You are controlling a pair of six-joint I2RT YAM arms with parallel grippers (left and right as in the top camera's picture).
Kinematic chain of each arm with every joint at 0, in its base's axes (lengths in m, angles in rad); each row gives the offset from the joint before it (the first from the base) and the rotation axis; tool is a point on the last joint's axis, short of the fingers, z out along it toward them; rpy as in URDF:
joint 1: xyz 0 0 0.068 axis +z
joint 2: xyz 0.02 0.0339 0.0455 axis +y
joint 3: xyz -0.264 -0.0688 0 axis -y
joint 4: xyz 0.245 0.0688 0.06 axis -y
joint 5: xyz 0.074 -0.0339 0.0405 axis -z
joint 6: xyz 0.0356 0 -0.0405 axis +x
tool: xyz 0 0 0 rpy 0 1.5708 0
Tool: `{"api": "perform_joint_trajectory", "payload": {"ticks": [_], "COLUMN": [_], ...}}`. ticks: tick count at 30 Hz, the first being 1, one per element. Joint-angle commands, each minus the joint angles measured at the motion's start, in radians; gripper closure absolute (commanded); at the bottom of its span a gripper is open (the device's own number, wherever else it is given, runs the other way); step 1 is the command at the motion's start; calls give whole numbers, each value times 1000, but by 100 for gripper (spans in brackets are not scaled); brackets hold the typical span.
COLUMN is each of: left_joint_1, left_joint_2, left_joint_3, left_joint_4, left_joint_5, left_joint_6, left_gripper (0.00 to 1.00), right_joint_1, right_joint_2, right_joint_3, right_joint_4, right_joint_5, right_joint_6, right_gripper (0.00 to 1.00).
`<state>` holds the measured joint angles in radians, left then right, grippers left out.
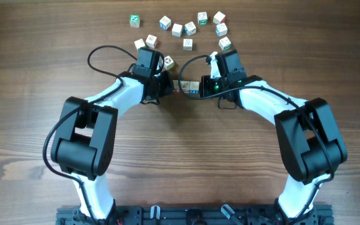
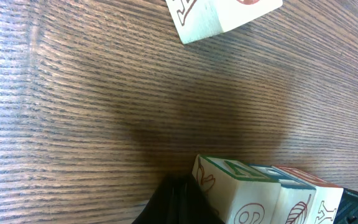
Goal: Form a horizontal line
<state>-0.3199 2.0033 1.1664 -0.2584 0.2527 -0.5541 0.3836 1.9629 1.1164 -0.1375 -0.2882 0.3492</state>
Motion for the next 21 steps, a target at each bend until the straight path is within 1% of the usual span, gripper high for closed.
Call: {"api": "perform_joint_trajectory", "payload": {"ticks": [1,12,21], "left_joint_1": [-4,-4,-4], "left_joint_2": [47,47,47], "left_joint_3": [-40,-40,-40], "left_joint_4": [-48,-76,-55], "left_joint_5": [-25,-25,-26], "left_joint_6": [16,16,21], "left_gripper": [96,96,94], "right_joint_1": [2,2,3], "right_joint_2": [-22,-22,-22], "right_joint_3": [4,4,3], "right_joint_4": [6,21,11], "right_joint_5": [-20,-20,-20], "right_joint_6": [-13,-9,-5], "right_gripper": [95,95,95]}}
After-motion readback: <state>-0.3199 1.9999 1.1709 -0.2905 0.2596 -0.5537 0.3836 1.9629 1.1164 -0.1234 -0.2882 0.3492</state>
